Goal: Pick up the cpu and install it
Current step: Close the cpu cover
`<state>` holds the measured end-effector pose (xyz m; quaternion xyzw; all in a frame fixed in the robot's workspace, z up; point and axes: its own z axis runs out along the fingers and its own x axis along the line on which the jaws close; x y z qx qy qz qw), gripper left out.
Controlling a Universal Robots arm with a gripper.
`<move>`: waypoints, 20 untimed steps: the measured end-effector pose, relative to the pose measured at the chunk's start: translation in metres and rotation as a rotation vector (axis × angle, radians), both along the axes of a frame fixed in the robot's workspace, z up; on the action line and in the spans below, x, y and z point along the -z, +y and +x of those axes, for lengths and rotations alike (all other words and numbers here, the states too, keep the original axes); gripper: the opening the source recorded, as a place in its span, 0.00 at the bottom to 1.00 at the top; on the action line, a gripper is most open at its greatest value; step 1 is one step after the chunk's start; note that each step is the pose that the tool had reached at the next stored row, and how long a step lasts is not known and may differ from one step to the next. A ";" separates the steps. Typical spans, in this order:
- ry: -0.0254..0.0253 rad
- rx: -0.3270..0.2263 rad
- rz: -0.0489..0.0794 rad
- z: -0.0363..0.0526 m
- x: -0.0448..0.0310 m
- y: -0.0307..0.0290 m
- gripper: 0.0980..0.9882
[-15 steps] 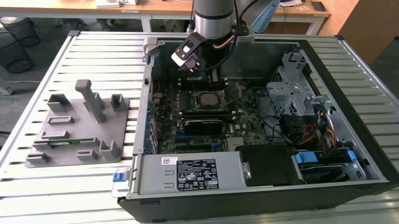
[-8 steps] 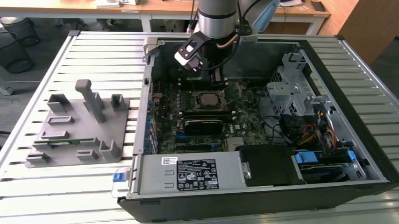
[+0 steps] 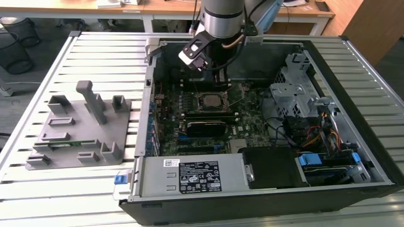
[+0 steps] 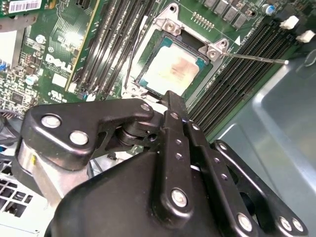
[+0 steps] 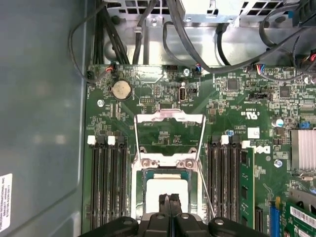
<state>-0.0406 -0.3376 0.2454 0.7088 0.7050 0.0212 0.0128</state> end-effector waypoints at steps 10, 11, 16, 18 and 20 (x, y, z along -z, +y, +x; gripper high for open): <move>-0.0001 0.000 0.002 0.0001 -0.0122 0.0001 0.01; -0.0001 0.000 0.003 0.0001 -0.0128 0.0000 0.01; -0.0002 0.000 0.004 0.0034 -0.0128 0.0000 0.01; -0.0002 0.000 0.004 0.0060 -0.0128 0.0000 0.01; -0.0002 0.000 0.004 0.0085 -0.0128 0.0000 0.01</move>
